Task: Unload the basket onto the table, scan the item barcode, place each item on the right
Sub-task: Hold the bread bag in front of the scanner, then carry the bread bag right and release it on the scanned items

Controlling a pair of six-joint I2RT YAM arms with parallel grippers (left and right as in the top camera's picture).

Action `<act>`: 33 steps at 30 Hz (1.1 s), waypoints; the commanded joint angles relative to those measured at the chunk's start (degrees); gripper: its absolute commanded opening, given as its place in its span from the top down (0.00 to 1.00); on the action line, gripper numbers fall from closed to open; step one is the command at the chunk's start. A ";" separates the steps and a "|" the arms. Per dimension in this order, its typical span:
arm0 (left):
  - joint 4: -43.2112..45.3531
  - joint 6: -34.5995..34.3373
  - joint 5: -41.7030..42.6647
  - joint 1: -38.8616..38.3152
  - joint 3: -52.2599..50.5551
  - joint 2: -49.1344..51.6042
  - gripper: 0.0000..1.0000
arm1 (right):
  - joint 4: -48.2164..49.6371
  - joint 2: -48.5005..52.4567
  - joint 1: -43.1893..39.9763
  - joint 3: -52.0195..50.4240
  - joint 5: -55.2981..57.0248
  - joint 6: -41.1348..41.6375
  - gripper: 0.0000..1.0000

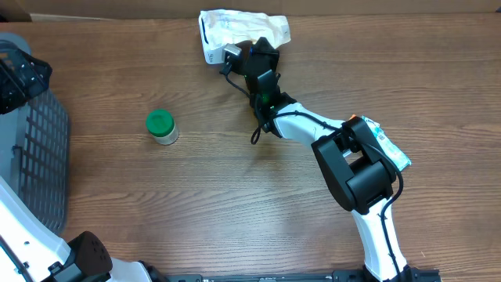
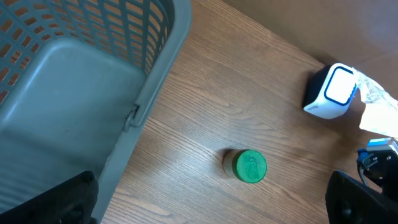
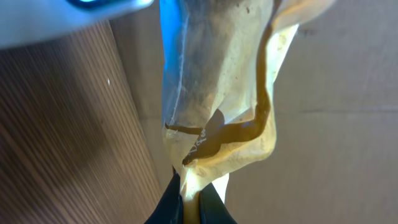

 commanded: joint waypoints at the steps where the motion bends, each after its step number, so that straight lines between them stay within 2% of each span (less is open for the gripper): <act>1: 0.09 1.29 0.46 0.00 0.85 -0.46 0.00 | 0.83 0.31 0.66 2.43 -1.27 -0.02 0.96; 13: 0.09 1.29 0.46 0.00 0.85 -0.44 0.01 | 0.79 0.20 1.27 2.43 -0.09 -0.02 0.96; 19: 0.09 1.29 0.46 0.00 0.85 -0.44 0.01 | 0.76 -4.61 1.84 2.43 1.64 2.08 0.96; 22: 0.09 1.29 0.46 0.00 0.85 -0.46 0.00 | -2.01 -9.66 1.84 2.43 2.84 7.87 0.96; 26: 0.09 1.29 0.46 0.00 0.85 -0.46 0.00 | -15.74 -18.64 2.21 2.43 2.82 18.58 0.96; 30: 0.09 1.29 0.48 0.00 0.85 -0.46 0.00 | -31.98 -28.02 2.25 2.43 2.45 35.85 0.96; 33: 0.09 1.29 0.46 0.00 0.85 -0.46 0.01 | -46.56 -35.01 1.86 2.43 -3.32 51.76 0.96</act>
